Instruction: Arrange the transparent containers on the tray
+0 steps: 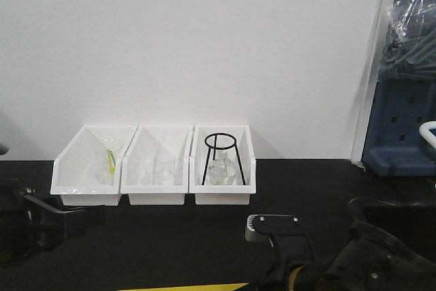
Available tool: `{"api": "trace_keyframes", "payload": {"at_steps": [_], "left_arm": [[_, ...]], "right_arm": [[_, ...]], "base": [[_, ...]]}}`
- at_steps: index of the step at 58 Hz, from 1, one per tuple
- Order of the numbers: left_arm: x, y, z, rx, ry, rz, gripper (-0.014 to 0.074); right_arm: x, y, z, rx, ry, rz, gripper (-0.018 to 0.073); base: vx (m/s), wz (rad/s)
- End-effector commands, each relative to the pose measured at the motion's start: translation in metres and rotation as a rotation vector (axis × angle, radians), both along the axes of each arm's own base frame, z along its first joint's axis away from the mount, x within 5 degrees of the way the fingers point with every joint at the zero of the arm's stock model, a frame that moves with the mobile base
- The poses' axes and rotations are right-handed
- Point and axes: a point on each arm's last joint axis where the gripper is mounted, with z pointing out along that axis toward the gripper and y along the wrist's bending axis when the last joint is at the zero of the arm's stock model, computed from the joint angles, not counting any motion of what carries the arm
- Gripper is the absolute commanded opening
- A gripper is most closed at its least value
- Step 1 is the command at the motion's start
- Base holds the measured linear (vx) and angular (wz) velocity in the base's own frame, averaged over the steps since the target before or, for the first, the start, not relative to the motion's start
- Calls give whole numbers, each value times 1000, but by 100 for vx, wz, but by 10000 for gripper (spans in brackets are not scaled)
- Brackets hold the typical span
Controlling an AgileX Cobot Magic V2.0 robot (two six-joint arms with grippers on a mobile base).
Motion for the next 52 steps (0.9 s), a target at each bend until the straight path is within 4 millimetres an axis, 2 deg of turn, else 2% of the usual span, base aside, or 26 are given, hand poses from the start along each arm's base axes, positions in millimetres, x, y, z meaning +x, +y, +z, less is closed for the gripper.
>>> {"api": "trace_keyframes", "payload": {"at_steps": [1,21,29,36,52], "left_arm": [[-3,0,17,-47,-72,16,323],[-4,-1,16,-41,-50,0,323],[-5,-1,15,-39,-48,-3,323],[-5,-1,15,-38,-47,-4,323],[-5,-1,15,-33,-47,-6,310]], "right_arm": [[11,8,12,49,-76,20,-11],[27,24,-29,79,-57,26,-6],[30,27,-42,72,-41,29,33],[31,28,-45,69,-37,29,129],[32,29,-44,88,-57,34,445]], "base": [[0,0],[0,0],[0,0],[0,0],[0,0]]}}
